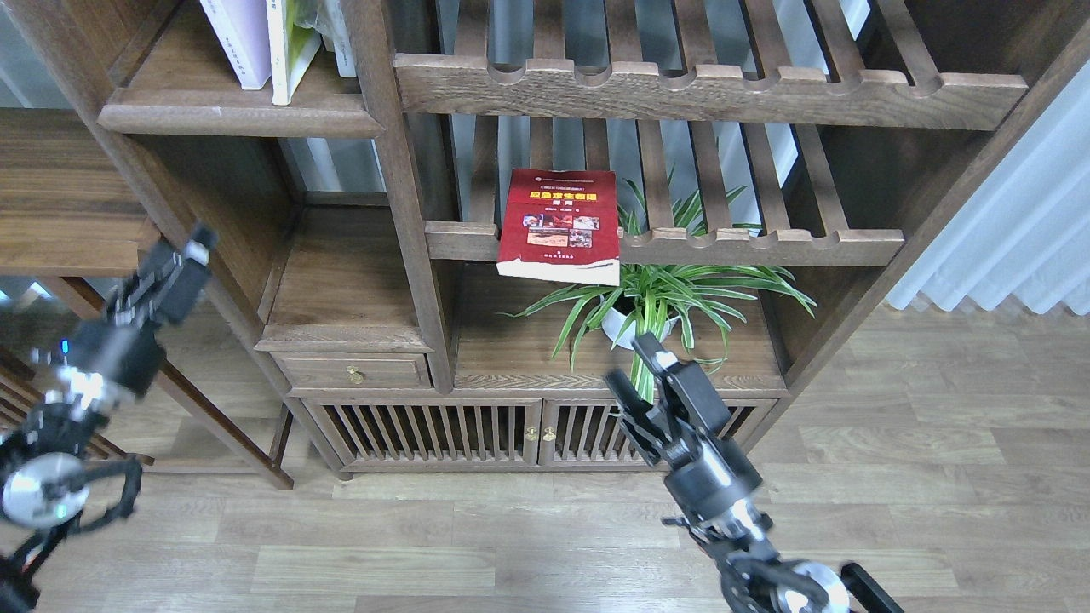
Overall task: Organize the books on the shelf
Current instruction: 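Move the right gripper forward toward the red book on the middle shelf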
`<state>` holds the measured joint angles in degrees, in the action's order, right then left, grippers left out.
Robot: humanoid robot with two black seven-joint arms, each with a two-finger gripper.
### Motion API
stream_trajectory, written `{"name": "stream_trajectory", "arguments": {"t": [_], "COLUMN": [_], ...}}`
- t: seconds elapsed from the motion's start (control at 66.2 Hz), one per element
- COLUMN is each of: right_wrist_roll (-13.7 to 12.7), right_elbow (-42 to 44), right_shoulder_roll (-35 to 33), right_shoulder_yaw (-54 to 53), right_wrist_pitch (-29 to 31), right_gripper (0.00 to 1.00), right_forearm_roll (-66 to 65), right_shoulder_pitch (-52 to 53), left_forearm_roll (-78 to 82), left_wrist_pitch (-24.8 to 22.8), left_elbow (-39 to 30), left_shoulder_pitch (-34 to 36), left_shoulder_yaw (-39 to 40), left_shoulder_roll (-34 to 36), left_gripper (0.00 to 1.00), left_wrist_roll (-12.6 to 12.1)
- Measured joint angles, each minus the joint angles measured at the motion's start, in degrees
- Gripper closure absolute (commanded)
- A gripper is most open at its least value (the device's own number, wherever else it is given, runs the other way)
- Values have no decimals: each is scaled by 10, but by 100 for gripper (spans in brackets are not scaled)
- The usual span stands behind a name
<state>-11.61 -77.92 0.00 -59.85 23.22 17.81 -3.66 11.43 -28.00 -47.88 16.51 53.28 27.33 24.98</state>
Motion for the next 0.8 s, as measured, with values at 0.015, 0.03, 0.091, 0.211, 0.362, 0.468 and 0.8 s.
{"name": "stream_trajectory", "arguments": {"t": [0.015,0.03,0.091,0.211,0.362,0.468,0.8], "right_wrist_roll": [2,4,16,39,54,58,89], "right_elbow": [2,5,23,67,116,148,250], "right_shoulder_roll": [0,0,0,0,0,0,0], "right_shoulder_yaw": [3,7,22,40,45,51,86], "right_wrist_pitch": [-4,-12,-38,-57,-64,-68,-123], "right_gripper": [0,0,0,0,0,0,0], "right_forearm_roll": [-1,-3,-9,-14,-15,-12,49], "right_shoulder_pitch": [2,5,16,48,96,134,254], "left_forearm_roll": [0,0,0,-2,-7,-7,-7], "left_wrist_pitch": [0,0,0,0,0,0,0], "left_elbow": [2,6,17,27,48,61,96], "left_shoulder_pitch": [-2,-5,-17,-34,-41,-42,-27], "left_shoulder_yaw": [2,4,19,44,58,60,64], "left_shoulder_roll": [0,0,1,1,1,-3,-19], "left_gripper": [0,0,0,0,0,0,0], "left_wrist_roll": [0,0,0,0,1,1,2]}}
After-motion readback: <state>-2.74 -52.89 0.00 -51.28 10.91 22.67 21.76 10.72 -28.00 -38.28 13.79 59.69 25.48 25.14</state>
